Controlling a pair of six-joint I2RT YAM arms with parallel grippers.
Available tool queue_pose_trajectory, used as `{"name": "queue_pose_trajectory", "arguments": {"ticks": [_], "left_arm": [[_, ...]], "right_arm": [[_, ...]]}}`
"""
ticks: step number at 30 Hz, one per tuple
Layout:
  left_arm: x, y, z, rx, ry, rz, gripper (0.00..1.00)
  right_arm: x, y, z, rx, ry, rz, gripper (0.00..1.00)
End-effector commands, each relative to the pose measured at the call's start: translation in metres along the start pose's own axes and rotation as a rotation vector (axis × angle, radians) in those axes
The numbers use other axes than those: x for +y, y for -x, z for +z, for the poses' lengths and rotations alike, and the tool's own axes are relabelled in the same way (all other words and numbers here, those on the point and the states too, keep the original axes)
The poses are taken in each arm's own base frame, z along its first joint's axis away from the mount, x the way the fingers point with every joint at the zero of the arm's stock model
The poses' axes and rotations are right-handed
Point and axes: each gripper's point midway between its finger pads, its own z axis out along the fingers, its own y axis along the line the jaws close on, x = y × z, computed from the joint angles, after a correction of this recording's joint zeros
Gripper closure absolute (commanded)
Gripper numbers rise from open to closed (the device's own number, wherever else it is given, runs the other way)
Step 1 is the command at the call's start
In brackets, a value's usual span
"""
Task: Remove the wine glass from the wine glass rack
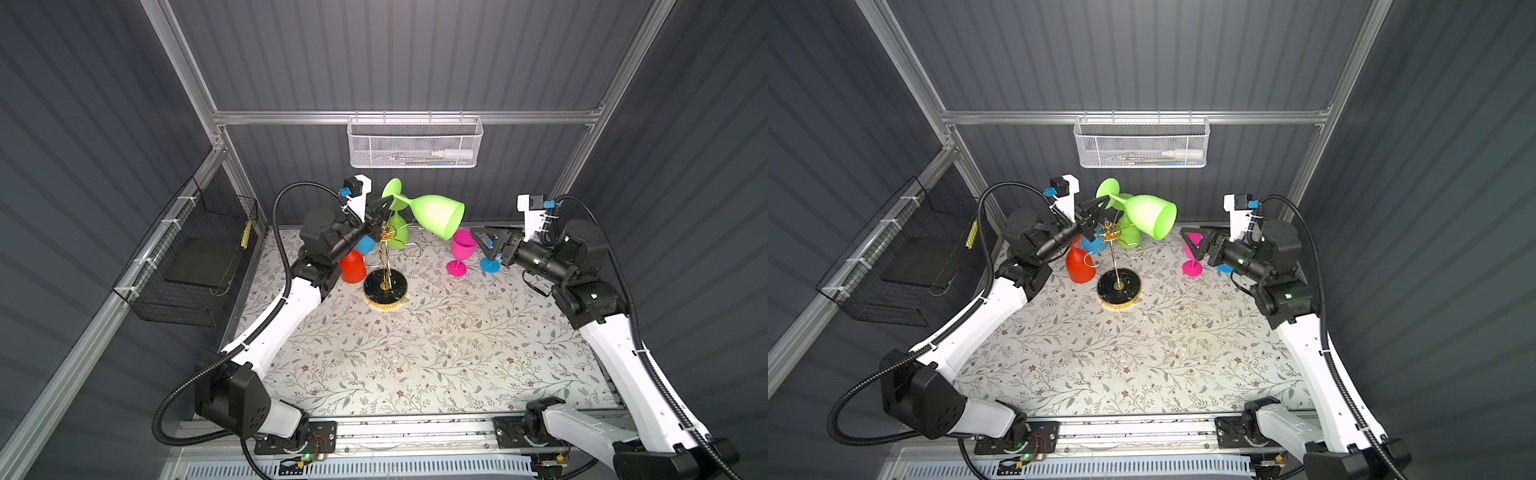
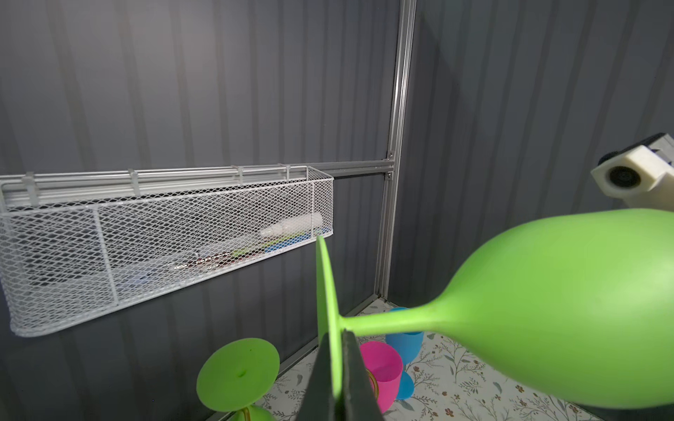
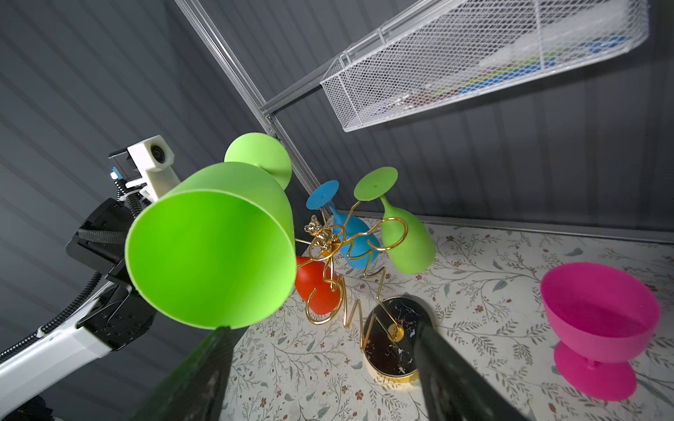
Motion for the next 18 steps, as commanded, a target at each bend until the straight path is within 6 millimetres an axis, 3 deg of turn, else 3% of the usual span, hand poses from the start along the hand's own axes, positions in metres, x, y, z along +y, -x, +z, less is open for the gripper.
{"name": "queue_pose_trajectory", "arguments": {"ticks": [1, 6, 13, 18], "left_arm": [[-0.002, 0.005, -0.005, -0.014, 0.008, -0.044, 1.00], [-0.002, 0.003, -0.005, -0.015, 0.006, -0.049, 1.00], [-0.002, 0.001, -0.006, -0.013, 0.003, -0.060, 1.00], [-0.002, -0.001, -0.006, -0.011, 0.005, -0.061, 1.00]], "right_arm": [[0.009, 0.010, 0.002, -0.032, 0.040, -0.002, 0.23], [0.022, 0.010, 0.012, -0.023, 0.075, -0.017, 0.26], [0.009, 0.005, 0.041, -0.011, 0.041, 0.017, 0.34], [0.008, 0.008, 0.056, -0.019, 0.044, 0.025, 0.56]]}}
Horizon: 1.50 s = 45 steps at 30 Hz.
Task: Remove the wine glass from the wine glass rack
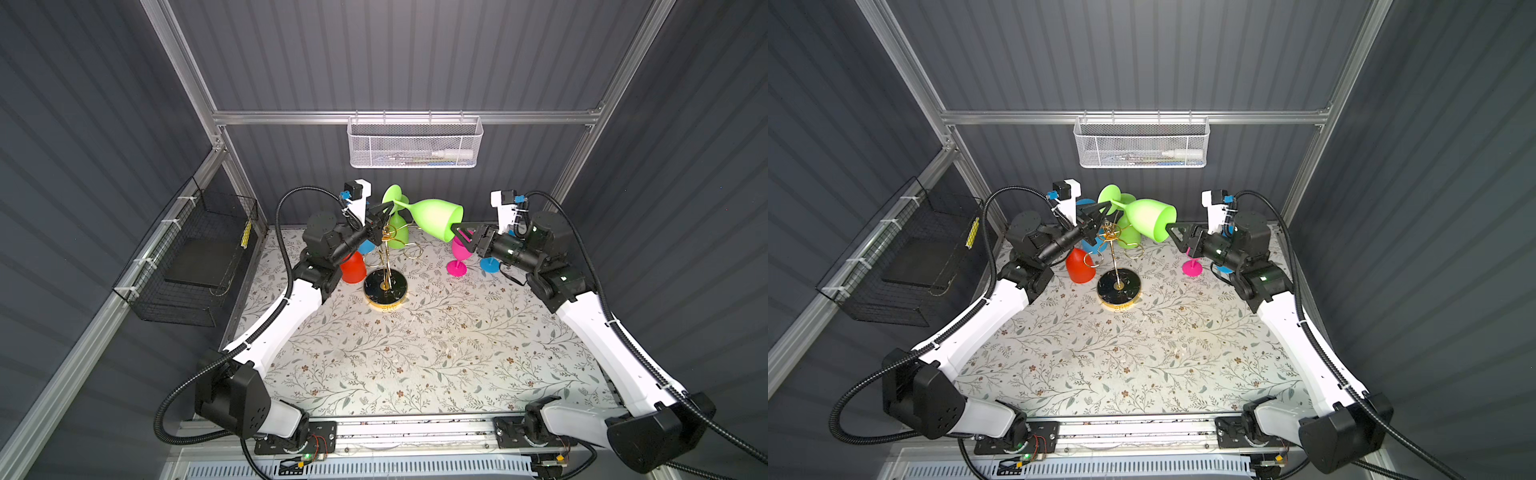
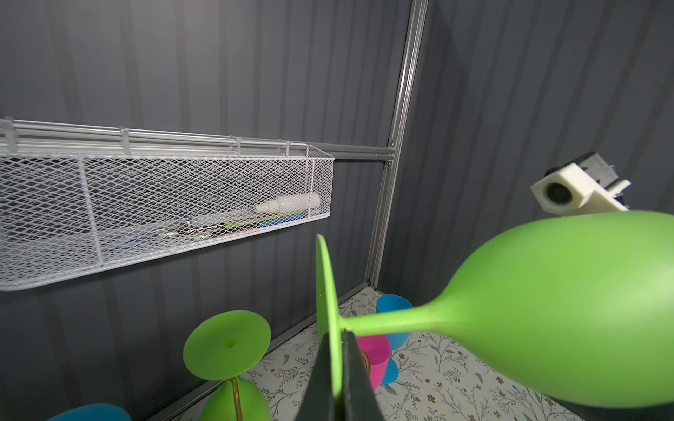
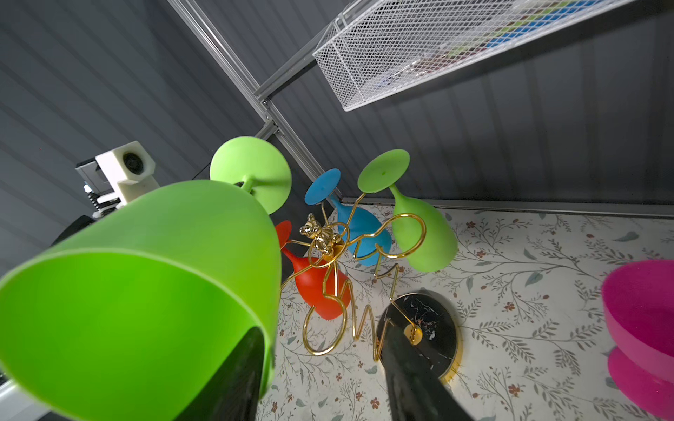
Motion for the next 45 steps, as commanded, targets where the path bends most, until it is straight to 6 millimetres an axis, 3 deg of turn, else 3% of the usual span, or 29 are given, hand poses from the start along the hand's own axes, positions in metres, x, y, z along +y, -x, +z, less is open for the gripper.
{"name": "queue_pose_trajectory", "arguments": {"ticks": [1, 11, 12, 15, 18, 23, 27, 31, 34, 40, 45], "left_arm": [[-0.004, 0.013, -0.006, -0.041, -0.002, -0.002, 1.00], [0.007, 0.007, -0.005, -0.037, 0.050, 0.007, 1.00], [0.008, 0.008, -0.006, -0.039, 0.057, 0.007, 1.00], [0.009, 0.010, -0.009, -0.045, 0.073, 0.020, 0.91], [0.012, 0.010, -0.013, -0.041, 0.104, 0.033, 0.63], [0.022, 0.010, -0.023, -0.041, 0.172, 0.046, 0.40], [0.043, 0.009, -0.034, 0.009, 0.310, 0.069, 0.20], [0.070, 0.016, -0.059, 0.030, 0.497, 0.091, 0.11], [0.082, 0.027, -0.079, -0.022, 0.582, 0.097, 0.06], [0.104, 0.033, -0.109, -0.049, 0.692, 0.095, 0.02], [0.117, 0.026, -0.137, -0.040, 0.819, 0.096, 0.01]], "right_arm": [[0.017, 0.025, 0.003, -0.077, 0.036, -0.027, 0.61], [0.022, 0.020, 0.021, -0.068, 0.080, 0.014, 1.00], [0.022, 0.020, 0.022, -0.069, 0.082, 0.017, 1.00], [0.023, 0.022, 0.019, -0.078, 0.073, 0.006, 1.00], [0.020, 0.031, 0.009, -0.110, 0.031, -0.030, 1.00], [-0.014, 0.061, -0.038, -0.180, -0.118, -0.053, 1.00], [-0.059, 0.059, -0.090, -0.151, -0.413, -0.114, 1.00], [-0.081, 0.038, -0.150, -0.071, -0.672, -0.158, 1.00], [-0.088, 0.019, -0.184, -0.014, -0.817, -0.174, 1.00], [-0.099, -0.033, -0.219, 0.178, -0.957, -0.107, 1.00], [-0.114, -0.052, -0.238, 0.271, -1.081, -0.084, 1.00]]}}
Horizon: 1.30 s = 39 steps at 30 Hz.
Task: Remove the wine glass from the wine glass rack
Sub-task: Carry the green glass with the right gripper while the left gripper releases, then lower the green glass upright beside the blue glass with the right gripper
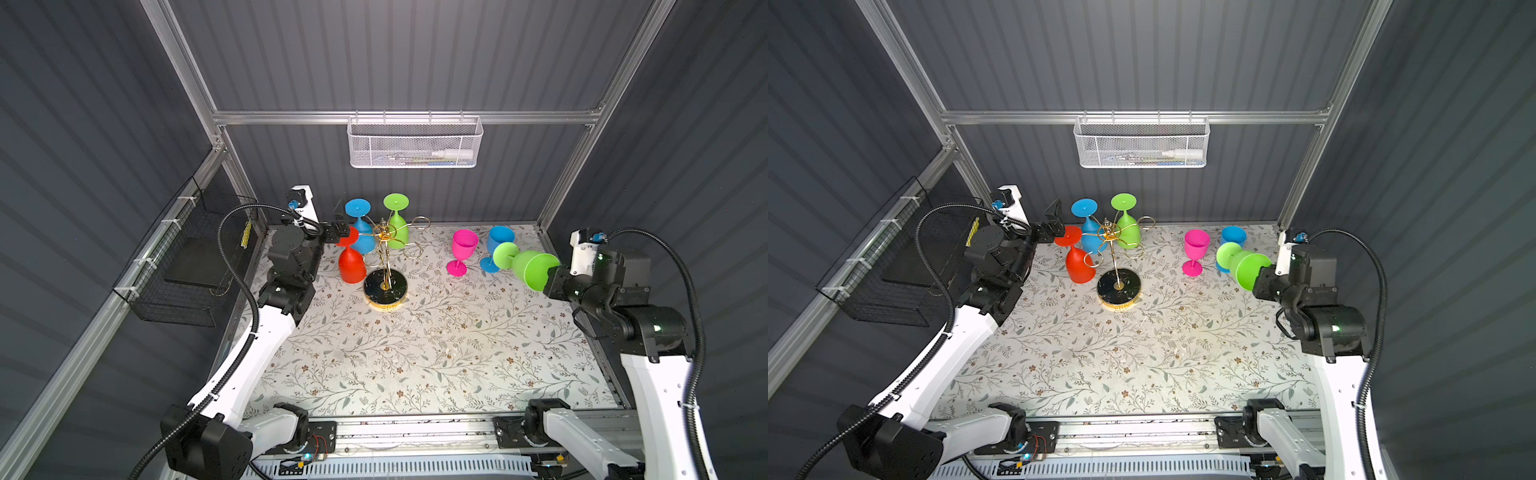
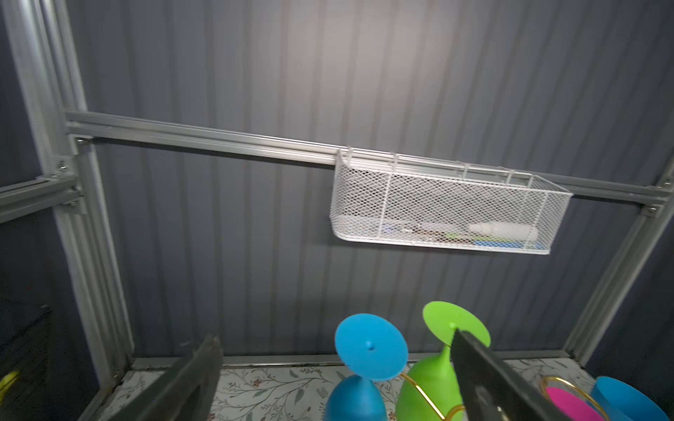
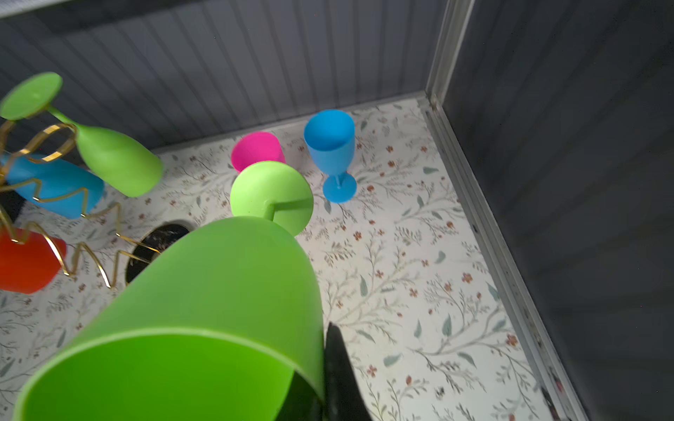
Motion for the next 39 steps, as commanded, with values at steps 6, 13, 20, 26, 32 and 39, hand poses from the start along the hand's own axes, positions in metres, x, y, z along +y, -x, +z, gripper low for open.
{"name": "queue_pose_trajectory", "arguments": {"ticks": [6, 13, 20, 26, 32, 39], "left_arm": [[0.025, -0.016, -0.019, 0.028, 0.107, 0.090, 0.01], [0.030, -0.018, -0.031, 0.069, 0.121, 0.116, 0.01], [0.042, -0.019, -0.048, 0.060, 0.167, 0.124, 0.00], [0.047, -0.023, -0.058, 0.075, 0.181, 0.146, 0.01], [0.043, -0.026, -0.061, 0.082, 0.152, 0.162, 0.00], [0.041, -0.021, -0.068, 0.080, 0.134, 0.157, 0.01]], "right_arm": [[-0.046, -0.035, 0.037, 0.225, -0.272, -0.085, 1.00], [-0.070, -0.027, 0.096, 0.320, -0.339, -0.087, 1.00], [-0.089, -0.008, 0.157, 0.369, -0.291, 0.025, 1.00], [-0.116, 0.015, 0.194, 0.421, -0.333, 0.033, 1.00], [-0.130, 0.032, 0.231, 0.444, -0.326, 0.045, 1.00], [-0.129, 0.053, 0.267, 0.448, -0.271, 0.060, 1.00]]}}
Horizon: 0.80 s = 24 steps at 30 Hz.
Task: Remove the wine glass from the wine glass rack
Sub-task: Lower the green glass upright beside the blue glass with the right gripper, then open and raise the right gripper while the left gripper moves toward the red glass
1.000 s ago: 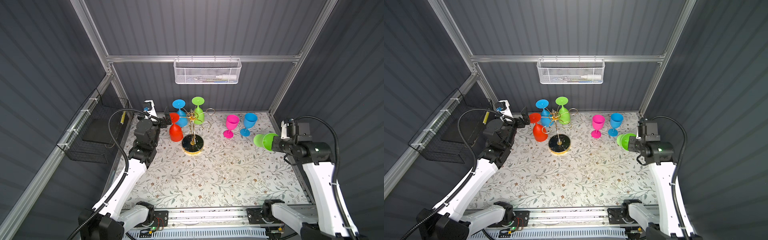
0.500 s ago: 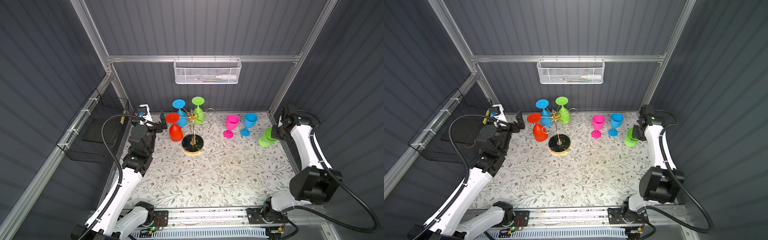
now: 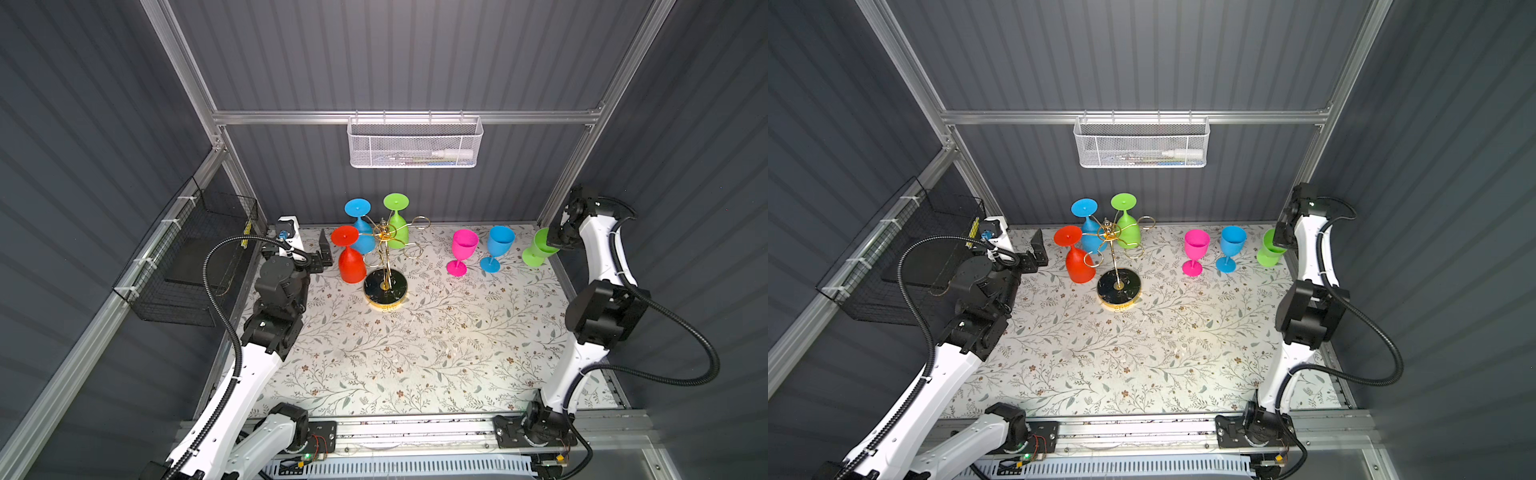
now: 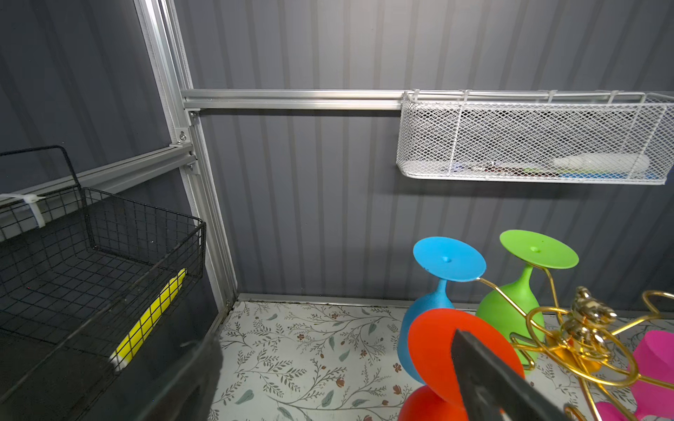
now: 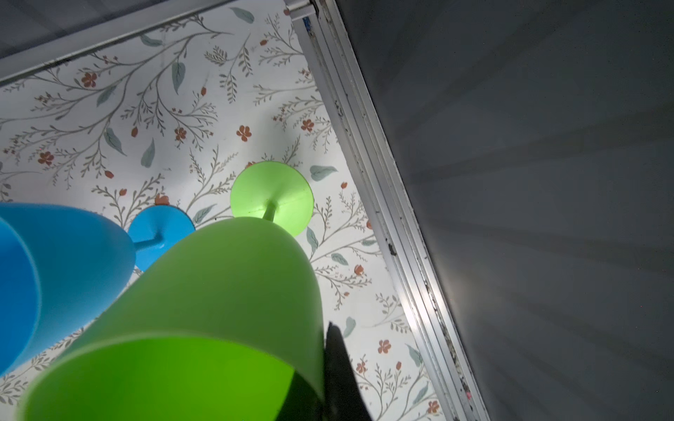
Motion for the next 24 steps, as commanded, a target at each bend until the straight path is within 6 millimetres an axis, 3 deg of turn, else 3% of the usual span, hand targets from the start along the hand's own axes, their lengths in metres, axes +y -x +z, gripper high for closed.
{"name": "queue_pose_trajectory", "arguments": {"ticks": [1, 9, 18, 24], "left_arm": [[0.002, 0.005, -0.007, -0.006, -0.010, 0.020, 0.00], [0.004, 0.007, -0.013, 0.001, -0.016, 0.022, 0.00], [0.002, 0.004, -0.014, 0.018, -0.024, 0.026, 0.01], [0.003, 0.000, -0.015, 0.028, -0.020, 0.034, 0.00]], "right_arm": [[0.007, 0.003, 0.004, 0.036, 0.039, -0.010, 1.00], [0.016, -0.008, 0.035, 0.103, 0.041, -0.032, 1.00], [0.021, -0.012, 0.048, 0.127, 0.047, -0.040, 1.00], [0.023, -0.013, 0.052, 0.133, 0.057, -0.035, 0.86]]}}
